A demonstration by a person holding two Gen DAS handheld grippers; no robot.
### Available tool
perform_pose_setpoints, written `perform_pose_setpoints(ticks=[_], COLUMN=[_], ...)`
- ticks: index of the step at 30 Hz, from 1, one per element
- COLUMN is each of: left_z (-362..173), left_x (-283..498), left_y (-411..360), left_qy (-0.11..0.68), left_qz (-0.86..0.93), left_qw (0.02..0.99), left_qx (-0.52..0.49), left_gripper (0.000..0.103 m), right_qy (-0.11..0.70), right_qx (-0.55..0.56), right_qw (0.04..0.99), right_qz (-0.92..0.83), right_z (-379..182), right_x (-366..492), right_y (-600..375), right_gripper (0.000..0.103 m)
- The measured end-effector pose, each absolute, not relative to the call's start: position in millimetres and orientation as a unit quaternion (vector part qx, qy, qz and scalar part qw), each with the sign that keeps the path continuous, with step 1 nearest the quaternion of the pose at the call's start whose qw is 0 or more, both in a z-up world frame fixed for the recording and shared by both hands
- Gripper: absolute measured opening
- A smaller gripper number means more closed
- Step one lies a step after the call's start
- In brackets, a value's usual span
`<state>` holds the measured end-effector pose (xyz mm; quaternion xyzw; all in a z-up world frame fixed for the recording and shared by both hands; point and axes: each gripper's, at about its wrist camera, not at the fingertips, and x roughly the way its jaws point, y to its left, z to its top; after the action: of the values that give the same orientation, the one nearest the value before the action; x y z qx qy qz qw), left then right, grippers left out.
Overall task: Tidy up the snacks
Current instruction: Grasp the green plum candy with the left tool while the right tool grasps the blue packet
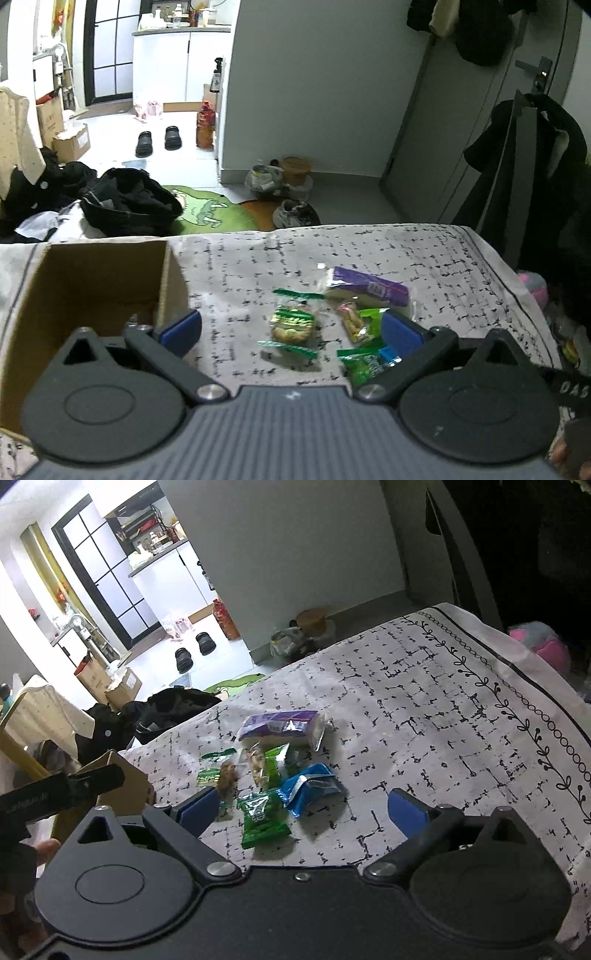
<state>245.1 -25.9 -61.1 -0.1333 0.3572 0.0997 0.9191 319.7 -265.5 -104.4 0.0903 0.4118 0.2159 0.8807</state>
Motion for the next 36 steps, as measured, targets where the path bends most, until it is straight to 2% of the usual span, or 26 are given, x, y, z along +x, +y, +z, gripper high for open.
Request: perform_pose_setpoints(ticks=[5, 10, 15, 22, 32, 36], left_z=[-73, -97, -117, -142, -173, -173], left_x=[263, 277, 284, 297, 320, 321], left_y=[-33, -39, -46, -61, -70, -76], left_qy=[0.366, 0.383, 0.401, 0.426, 0.459, 0.467], left_qz=[0.079, 0.071, 0.062, 0.039, 0.014, 0.018], left_qw=[0.918, 0.91, 0.901, 0.889, 0.869, 0.869], left_qx=[-0.133, -0.142, -0.155, -0.165, -0.185, -0.161], left_gripper=[0.101, 0.087, 0.085, 0.071, 0.065, 0.051], right_qy=[0.427, 0.445, 0.459, 0.468, 0.469, 0.471], right_qx=[0.096, 0.106, 0.106, 0.101, 0.113, 0.115], right_qw=[0.871, 0.86, 0.853, 0.853, 0.856, 0.854], right_qz=[0.221, 0.226, 0.223, 0.207, 0.189, 0.191], right_z=[-117, -132, -144, -151, -154, -155], right_x=[330, 336, 342, 350, 353, 355], right_y=[-262, -256, -254, -261, -272, -270], right_gripper=[0.082, 0.067, 0.058, 0.058, 0.058, 0.058])
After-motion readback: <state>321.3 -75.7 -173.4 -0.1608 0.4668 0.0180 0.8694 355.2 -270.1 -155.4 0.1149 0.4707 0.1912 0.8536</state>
